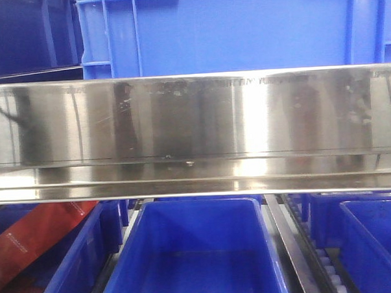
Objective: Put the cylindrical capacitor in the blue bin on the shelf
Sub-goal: 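Lower the left gripper into a blue bin and release the orange cylinder, then lower the right gripper into the same bin and release the capacitor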
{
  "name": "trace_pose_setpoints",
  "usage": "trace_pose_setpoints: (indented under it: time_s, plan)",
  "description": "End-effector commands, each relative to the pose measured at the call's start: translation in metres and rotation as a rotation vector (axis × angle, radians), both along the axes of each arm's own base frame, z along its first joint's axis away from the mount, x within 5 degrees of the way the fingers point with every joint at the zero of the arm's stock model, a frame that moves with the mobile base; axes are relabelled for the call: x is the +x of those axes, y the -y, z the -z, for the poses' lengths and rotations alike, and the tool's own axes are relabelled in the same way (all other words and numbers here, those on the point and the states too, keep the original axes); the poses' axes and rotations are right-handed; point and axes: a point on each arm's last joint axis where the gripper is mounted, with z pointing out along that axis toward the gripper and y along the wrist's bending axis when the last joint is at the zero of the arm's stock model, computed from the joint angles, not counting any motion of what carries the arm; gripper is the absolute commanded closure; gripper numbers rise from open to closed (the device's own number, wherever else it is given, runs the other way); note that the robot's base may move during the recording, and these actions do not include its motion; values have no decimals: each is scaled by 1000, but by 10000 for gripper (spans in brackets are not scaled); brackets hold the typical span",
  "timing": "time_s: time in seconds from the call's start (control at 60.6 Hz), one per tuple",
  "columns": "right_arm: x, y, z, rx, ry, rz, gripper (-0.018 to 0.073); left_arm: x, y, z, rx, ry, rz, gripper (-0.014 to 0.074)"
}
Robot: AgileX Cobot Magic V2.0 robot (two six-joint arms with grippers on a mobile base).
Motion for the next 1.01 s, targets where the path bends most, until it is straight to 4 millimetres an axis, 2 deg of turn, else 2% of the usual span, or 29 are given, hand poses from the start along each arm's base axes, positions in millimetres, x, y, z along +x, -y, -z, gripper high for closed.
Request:
trace_pose_setpoints:
  time_s: [0.0,0.148,0.28,0.462,0.627,0.759,0.858,0.99]
  plan:
    - [-1,0,-2,-3,19,1,721,-27,-27,-3,-53,33,-46,643]
    - [-1,0,-1,-5,7,-1,721,-70,-67,14,-110,66,-101,643]
    - [2,0,-3,-3,21,3,721,-104,-104,38,-166,78,-201,644]
    - [19,-1,-18,-21,36,4,721,-143,-142,71,-210,118,-262,645]
    - [39,-6,-54,-24,79,-28,721,-166,-162,100,-271,114,-282,645]
    - [64,-18,-80,-59,86,-104,721,-176,-170,113,-292,124,-283,657]
    - [90,-34,-97,-69,53,-178,721,-178,-172,116,-297,128,-283,709]
    - [130,-65,-107,-94,-42,-283,721,-178,-171,115,-307,141,-277,708]
